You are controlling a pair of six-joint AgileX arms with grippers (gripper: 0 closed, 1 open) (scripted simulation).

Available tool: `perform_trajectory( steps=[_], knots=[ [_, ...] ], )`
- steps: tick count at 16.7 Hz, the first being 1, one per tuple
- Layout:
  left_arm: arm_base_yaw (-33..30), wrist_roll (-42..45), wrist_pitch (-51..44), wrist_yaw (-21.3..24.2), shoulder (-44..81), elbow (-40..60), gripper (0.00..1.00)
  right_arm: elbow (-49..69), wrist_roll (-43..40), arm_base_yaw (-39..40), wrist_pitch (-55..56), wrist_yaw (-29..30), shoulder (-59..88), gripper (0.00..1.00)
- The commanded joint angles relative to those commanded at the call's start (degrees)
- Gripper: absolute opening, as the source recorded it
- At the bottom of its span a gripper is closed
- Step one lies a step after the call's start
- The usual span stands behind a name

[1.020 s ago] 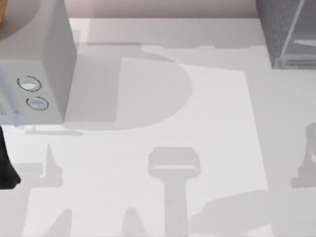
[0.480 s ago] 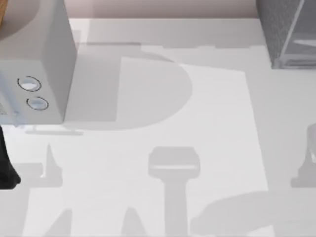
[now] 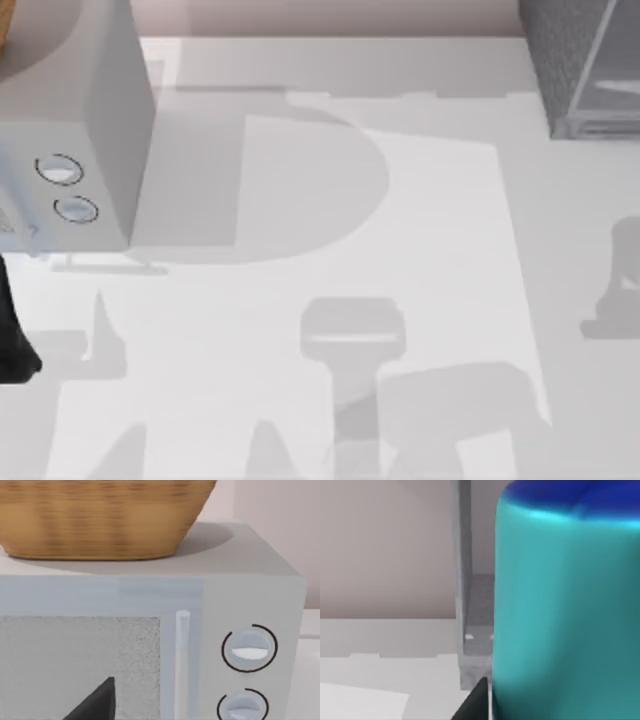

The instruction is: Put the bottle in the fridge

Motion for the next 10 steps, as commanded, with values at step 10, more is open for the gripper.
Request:
perform_trajectory(
  steps=[10],
  knots=[
    [0.0, 0.0, 0.0, 0.0, 0.0, 0.0, 1.00, 15.5, 0.1, -4.3, 17.7, -3.6, 30.7, 0.01]
  ],
)
